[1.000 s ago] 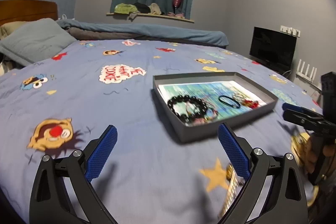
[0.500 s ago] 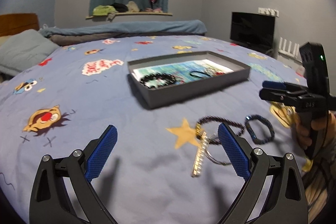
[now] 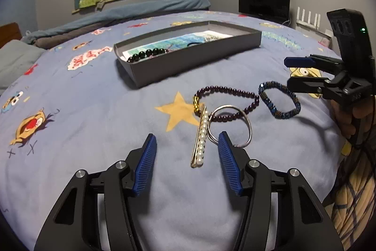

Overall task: Organize jewelry
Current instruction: 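Move both open tools back from the box to the remaining jewelry, then grasp the pearl bar clip with the left tool while the right tool grasps the blue bead bracelet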

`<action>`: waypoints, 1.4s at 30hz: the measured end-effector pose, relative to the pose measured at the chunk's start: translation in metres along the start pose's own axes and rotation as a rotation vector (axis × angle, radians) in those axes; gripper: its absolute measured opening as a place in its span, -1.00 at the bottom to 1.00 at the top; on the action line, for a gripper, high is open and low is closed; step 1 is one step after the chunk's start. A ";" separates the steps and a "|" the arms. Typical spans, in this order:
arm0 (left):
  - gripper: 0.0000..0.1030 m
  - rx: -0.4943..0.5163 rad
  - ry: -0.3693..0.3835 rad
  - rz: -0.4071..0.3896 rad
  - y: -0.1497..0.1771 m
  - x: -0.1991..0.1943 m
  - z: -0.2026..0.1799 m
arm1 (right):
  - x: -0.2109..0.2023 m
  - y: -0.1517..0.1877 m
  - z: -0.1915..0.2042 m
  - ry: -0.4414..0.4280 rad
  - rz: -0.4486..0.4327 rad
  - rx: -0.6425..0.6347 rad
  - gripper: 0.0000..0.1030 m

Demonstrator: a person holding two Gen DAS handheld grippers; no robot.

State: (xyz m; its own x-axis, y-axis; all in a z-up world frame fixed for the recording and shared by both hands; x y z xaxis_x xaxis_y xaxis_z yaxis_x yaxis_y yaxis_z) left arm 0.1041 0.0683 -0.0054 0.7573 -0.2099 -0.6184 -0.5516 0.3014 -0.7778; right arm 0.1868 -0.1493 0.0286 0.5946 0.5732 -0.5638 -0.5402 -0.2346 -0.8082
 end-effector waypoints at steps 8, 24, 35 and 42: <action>-0.28 -0.012 0.030 0.007 0.000 -0.002 0.003 | 0.002 0.006 0.018 -0.037 0.025 -0.081 0.89; -0.68 0.046 -0.013 0.039 -0.002 0.006 -0.006 | 0.009 0.011 0.030 -0.019 0.062 -0.140 0.63; -0.82 0.027 -0.019 0.029 -0.001 0.004 0.000 | 0.014 0.010 0.018 0.032 0.081 -0.101 -0.33; -0.82 -0.003 -0.037 -0.030 -0.007 -0.007 0.006 | 0.013 0.011 0.021 0.015 0.075 -0.127 -0.86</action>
State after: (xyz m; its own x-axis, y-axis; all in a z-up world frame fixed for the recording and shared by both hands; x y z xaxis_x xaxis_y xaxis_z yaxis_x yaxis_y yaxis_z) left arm 0.1045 0.0733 0.0048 0.7862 -0.1844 -0.5899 -0.5290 0.2927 -0.7965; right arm 0.1754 -0.1280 0.0161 0.5650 0.5386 -0.6250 -0.5045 -0.3738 -0.7783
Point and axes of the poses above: each gripper's, at about its wrist camera, not at the fingertips, and x roughly the way its jaws point, z to its left, y to its underside, the point moved 1 cm from there along x, roughly the way its jaws point, and after that the axes turned 6 degrees about x, right-handed, at the moved point
